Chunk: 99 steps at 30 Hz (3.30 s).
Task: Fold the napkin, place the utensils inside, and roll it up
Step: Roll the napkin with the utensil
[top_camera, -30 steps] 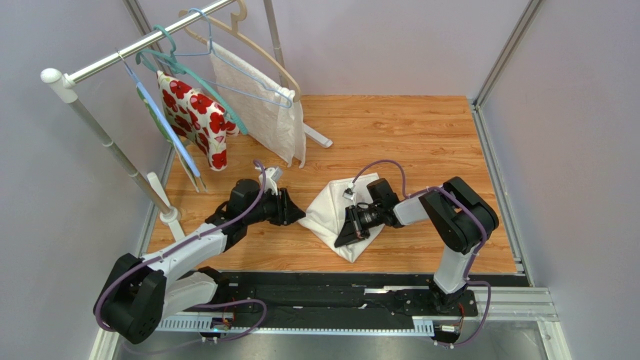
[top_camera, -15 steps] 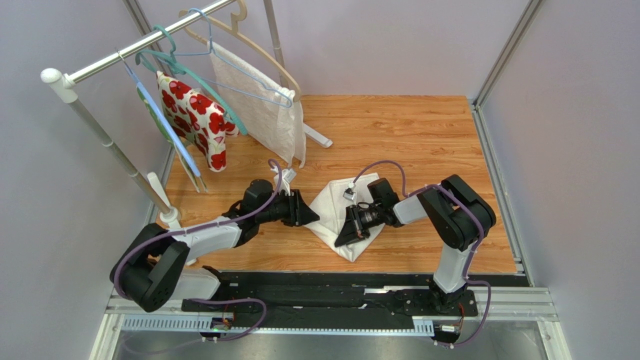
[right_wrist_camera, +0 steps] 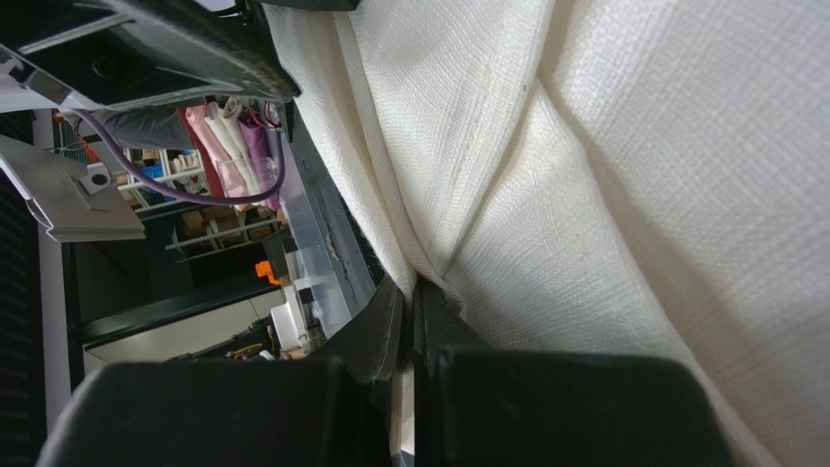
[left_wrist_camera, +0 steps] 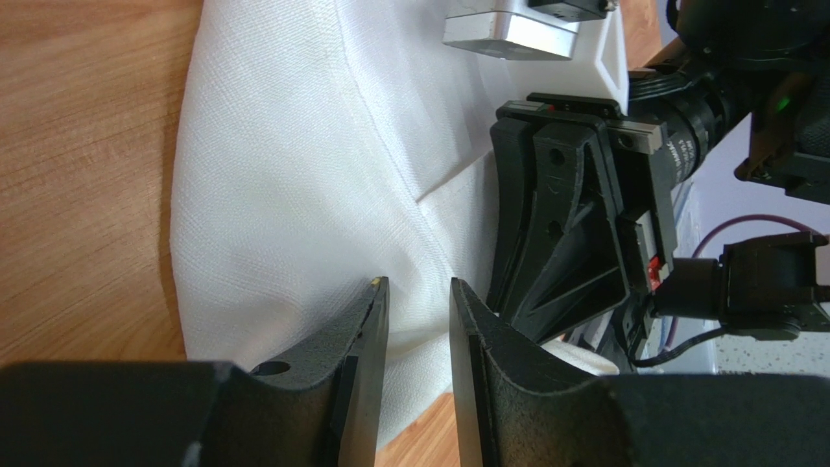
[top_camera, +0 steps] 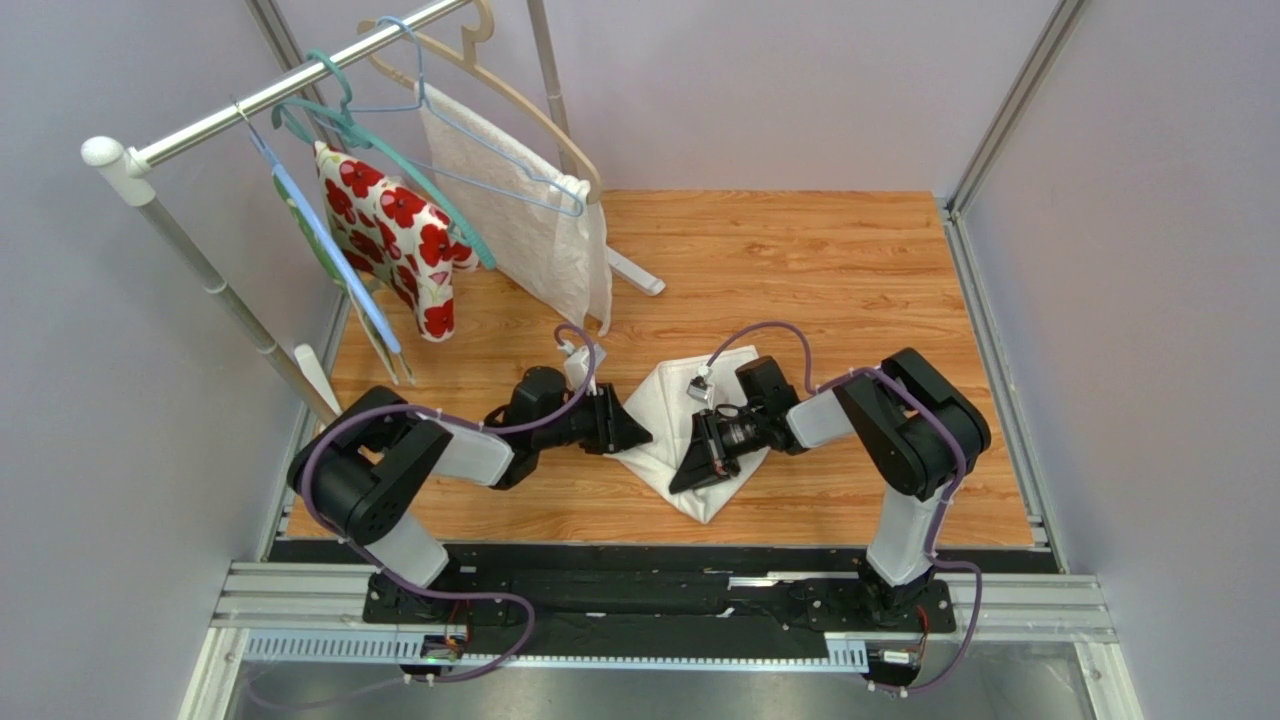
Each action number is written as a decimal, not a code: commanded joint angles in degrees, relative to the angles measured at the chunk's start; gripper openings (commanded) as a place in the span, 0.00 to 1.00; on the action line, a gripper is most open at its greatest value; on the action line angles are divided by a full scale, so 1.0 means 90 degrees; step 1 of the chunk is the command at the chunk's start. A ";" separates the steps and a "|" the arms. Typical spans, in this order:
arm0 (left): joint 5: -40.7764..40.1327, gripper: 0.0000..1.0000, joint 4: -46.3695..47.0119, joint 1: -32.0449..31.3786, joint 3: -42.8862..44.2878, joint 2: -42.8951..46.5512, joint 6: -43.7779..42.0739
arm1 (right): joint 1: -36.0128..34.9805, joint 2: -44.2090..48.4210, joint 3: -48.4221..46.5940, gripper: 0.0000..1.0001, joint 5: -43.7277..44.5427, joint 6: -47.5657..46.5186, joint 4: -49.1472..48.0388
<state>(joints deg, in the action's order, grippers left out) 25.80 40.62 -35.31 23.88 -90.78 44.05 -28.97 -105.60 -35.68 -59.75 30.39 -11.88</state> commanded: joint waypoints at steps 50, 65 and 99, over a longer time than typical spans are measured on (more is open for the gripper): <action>-0.0211 0.24 0.0838 -0.0188 0.0110 -0.1358 0.0291 | -0.4662 0.2213 -0.1045 0.54 0.9147 -0.3357 0.2355; -0.0084 0.24 0.0828 -0.0198 0.0208 -0.1466 0.0252 | -0.4312 0.1392 -0.0752 0.54 0.9316 -0.3242 0.1896; -0.0797 0.66 -0.3079 0.0632 -0.0211 0.2969 -0.0930 | -0.2113 0.1177 -0.0361 0.11 0.4236 -0.2293 0.2072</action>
<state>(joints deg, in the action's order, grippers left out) 13.47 7.66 -30.17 24.32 -61.80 35.48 -47.94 -91.37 -41.19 -18.55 8.25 0.43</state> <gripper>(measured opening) 0.662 0.223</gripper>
